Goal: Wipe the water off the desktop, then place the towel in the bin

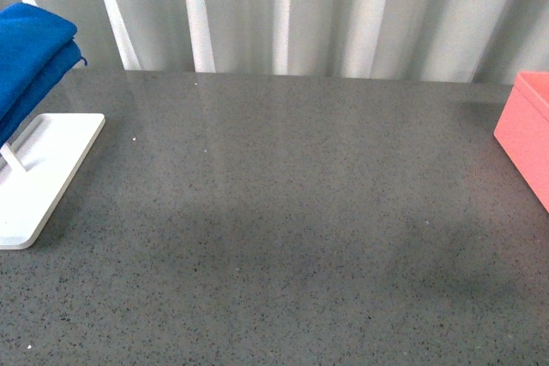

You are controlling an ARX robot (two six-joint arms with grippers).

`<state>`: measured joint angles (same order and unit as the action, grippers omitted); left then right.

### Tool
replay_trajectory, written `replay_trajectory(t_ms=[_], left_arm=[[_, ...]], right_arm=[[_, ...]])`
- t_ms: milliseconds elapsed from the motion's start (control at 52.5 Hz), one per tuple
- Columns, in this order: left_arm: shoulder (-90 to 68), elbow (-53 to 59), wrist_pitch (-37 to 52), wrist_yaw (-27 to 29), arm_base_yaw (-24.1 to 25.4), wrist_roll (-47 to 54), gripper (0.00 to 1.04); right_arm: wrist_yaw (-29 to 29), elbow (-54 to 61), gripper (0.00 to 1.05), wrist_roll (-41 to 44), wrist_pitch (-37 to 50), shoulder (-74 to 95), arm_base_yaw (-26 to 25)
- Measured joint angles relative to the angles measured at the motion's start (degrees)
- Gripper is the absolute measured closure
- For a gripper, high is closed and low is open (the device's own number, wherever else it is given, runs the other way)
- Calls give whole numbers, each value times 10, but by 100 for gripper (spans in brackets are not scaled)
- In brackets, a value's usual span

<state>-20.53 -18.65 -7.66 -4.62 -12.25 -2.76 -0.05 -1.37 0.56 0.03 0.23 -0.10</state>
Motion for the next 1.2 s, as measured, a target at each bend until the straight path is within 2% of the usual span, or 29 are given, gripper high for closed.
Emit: replay_trajectory(t_ms=[171,248,324,476,590,647,971,1199], left_arm=[[-197,-98,127,-26,26,40,7],[-282,-148,150,-24,37,59,7],[-389,-222,146,-36,51,76,7],[-577,-358,96,-23,68,121,7],[-696,-442,63,3,85,157,7],[-762,-489,48,36,98,186,7],[-896,-582,39,86,143,221,7],[-916,-597,34,88,182,217,7]], right_arm=[[-1,0,7,0,0,0,0],[-1,0,7,0,0,0,0],[-1,0,7,0,0,0,0],[-1,0,7,0,0,0,0],[-1,0,7,0,0,0,0],[-1,0,7,0,0,0,0],[0,0,7,0,0,0,0],[0,0,7,0,0,0,0]])
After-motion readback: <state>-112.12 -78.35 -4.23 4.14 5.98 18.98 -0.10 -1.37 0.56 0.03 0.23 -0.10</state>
